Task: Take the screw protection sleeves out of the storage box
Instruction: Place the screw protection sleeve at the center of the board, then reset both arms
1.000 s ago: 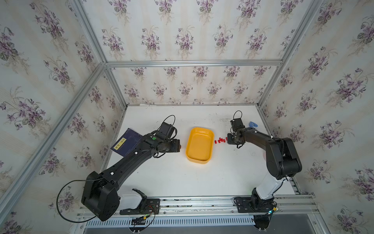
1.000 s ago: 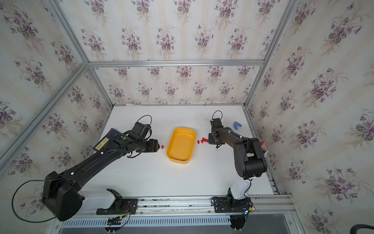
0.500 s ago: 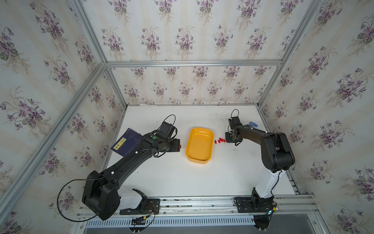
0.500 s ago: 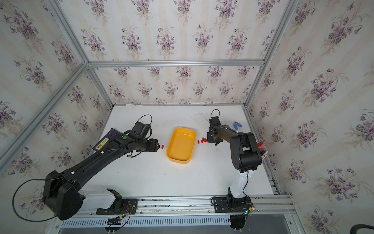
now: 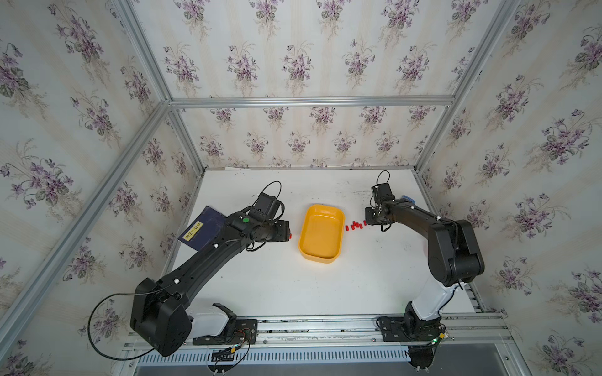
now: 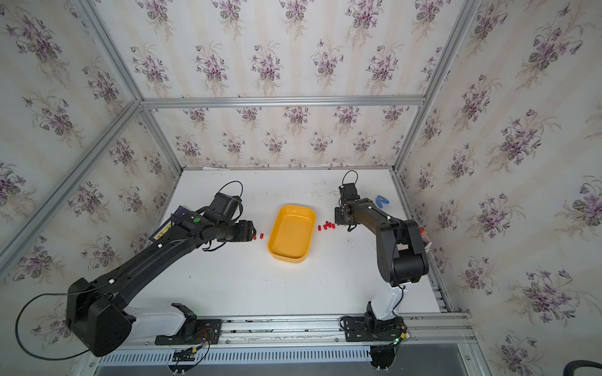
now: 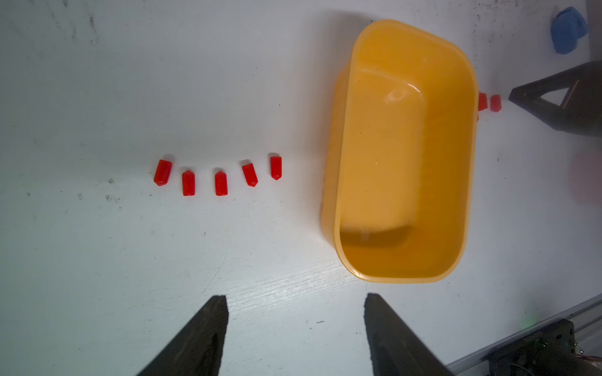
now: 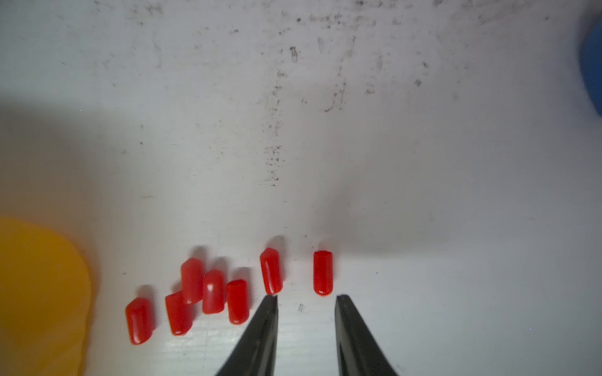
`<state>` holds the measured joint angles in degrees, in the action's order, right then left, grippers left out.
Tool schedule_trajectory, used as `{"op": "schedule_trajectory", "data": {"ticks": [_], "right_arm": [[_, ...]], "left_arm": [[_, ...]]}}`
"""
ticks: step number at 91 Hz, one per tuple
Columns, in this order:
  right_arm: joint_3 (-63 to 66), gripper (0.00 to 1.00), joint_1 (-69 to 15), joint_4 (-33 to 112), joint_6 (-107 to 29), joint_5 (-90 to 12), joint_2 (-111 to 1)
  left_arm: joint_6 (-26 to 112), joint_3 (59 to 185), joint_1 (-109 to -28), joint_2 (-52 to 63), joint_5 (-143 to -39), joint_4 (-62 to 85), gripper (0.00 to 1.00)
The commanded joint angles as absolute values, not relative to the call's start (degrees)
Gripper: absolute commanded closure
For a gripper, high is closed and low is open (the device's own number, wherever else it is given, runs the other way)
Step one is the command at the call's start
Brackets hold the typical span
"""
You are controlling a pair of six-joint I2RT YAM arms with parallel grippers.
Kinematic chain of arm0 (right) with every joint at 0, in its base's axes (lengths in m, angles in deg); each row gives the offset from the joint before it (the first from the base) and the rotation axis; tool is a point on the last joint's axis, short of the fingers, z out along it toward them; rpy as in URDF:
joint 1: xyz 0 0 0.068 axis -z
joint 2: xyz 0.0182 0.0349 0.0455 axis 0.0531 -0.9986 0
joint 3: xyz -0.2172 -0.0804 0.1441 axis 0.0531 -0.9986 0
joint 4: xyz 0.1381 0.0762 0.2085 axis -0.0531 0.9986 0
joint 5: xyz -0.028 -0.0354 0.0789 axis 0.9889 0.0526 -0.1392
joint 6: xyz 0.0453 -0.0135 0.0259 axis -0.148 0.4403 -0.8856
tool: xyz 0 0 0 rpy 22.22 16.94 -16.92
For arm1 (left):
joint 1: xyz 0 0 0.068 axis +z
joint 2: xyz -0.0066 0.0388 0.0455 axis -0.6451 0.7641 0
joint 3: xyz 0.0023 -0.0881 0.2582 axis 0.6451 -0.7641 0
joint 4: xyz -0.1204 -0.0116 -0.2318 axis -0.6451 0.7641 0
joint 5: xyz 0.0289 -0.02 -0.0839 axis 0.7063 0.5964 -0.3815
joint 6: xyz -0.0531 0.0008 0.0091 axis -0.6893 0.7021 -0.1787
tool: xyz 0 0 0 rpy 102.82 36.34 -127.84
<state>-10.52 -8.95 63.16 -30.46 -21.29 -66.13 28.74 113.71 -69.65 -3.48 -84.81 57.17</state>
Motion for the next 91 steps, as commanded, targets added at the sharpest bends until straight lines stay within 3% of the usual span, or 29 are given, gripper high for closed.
{"op": "schedule_trajectory", "data": {"ticks": [1,18,28,37,49,65,72,82,91], "right_arm": [[-10.7,0.61,-9.0,64.1,-31.5,-21.4,-61.0],[-12.2,0.58,-8.9,62.1,-31.0,-17.4,-51.0],[-19.5,0.48,-9.0,53.1,-30.2,-11.8,-41.3],[-27.9,0.31,-9.0,43.6,-28.5,-8.0,-34.2],[-33.2,0.28,-8.9,38.3,-28.7,-6.3,-33.2],[-42.8,0.20,-8.8,27.1,-30.8,-2.3,-27.7],[-49.1,0.01,-8.8,18.1,-29.8,-1.4,-22.9],[-56.8,0.00,-8.8,2.5,-23.8,-1.8,-21.8],[-57.6,0.00,-8.8,-0.5,-22.1,-1.3,-26.2]], "left_arm": [[31.2,116.7,-69.3,-5.7,-82.6,58.2,0.27],[34.0,119.4,-66.6,-9.1,-78.7,58.2,0.19],[36.4,119.9,-63.9,-12.4,-69.6,57.4,0.01],[40.4,119.2,-60.2,-15.3,-61.5,53.4,0.00],[45.6,110.2,-54.0,-19.3,-52.7,38.8,0.00],[48.3,92.2,-42.2,-23.4,-53.9,18.2,0.00],[48.2,86.2,-39.3,-21.8,-56.6,11.5,0.00],[48.8,82.5,-38.2,-14.6,-58.5,4.5,0.00],[49.8,79.7,-38.3,-9.4,-61.8,-1.2,0.00]]}}
